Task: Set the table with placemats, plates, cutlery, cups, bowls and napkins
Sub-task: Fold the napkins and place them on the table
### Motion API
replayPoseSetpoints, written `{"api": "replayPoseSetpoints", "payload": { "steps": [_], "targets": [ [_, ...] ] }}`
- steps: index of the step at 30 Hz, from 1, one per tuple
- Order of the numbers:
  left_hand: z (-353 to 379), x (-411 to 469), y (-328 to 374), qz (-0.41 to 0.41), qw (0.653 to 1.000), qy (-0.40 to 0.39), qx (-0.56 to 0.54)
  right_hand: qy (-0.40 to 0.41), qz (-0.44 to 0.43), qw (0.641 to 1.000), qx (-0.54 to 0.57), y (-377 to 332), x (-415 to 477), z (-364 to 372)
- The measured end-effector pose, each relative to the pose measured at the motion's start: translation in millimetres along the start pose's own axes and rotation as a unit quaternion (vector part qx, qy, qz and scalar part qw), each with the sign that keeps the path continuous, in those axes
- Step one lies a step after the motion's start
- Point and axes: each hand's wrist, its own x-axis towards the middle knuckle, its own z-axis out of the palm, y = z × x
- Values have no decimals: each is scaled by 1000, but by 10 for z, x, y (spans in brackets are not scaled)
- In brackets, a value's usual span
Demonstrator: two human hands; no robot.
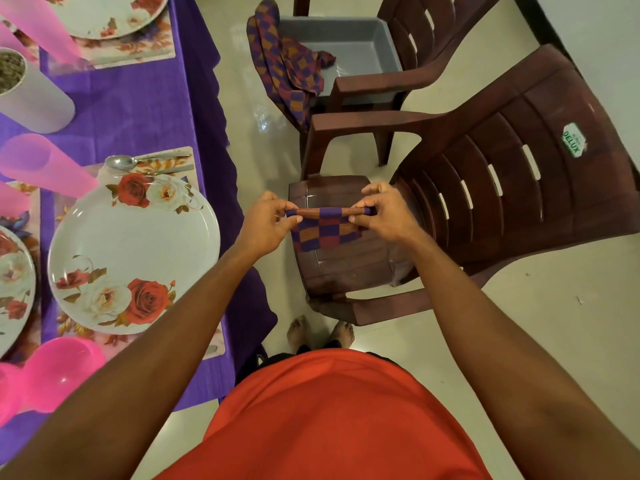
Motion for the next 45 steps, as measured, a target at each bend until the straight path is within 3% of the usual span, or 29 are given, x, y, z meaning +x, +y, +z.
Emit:
{"api": "replayPoseSetpoints", "payload": {
  "steps": [2, 5, 8, 11, 14, 18, 25, 31, 35, 40, 41, 45],
  "targets": [
    [-3, 40, -1, 15, 1000, -18, -17, -21, 12, 999, 34, 42, 7, -75],
    [-10, 45, 90, -3, 990, -52, -130, -78, 41, 992, 95, 38, 15, -168],
    [22, 39, 214, 17, 976, -105, -192, -101, 52, 992, 63, 11, 46, -214],
    [79, 72, 318, 83, 974, -128, -165, -120, -2, 991, 64, -170, 43, -164],
    [166, 91, 394, 140, 980, -100, -102, -111, -51, 990, 76, -330, 14, -51],
    [267, 41, 418, 107, 988, -33, -105, -58, -29, 989, 131, -370, -10, -5],
    [412, -25, 440, 80, 996, 14, -36, -50, -34, 984, 165, -342, -61, -12],
    [326, 75, 387, 26, 990, 8, -137, -112, 28, 968, 221, -111, -108, -209],
    [312, 140, 440, 10, 987, 4, -160, -116, 107, 933, 324, 184, -186, -271],
    [430, 221, 632, -55, 967, 52, -243, 31, 146, 822, 550, 198, -210, -163],
    [421, 248, 656, -81, 961, 63, -256, 44, 143, 817, 557, 157, -206, -114],
    [285, 390, 598, -148, 951, 111, -247, 65, 89, 873, 475, -12, -81, 61]
  ]
}}
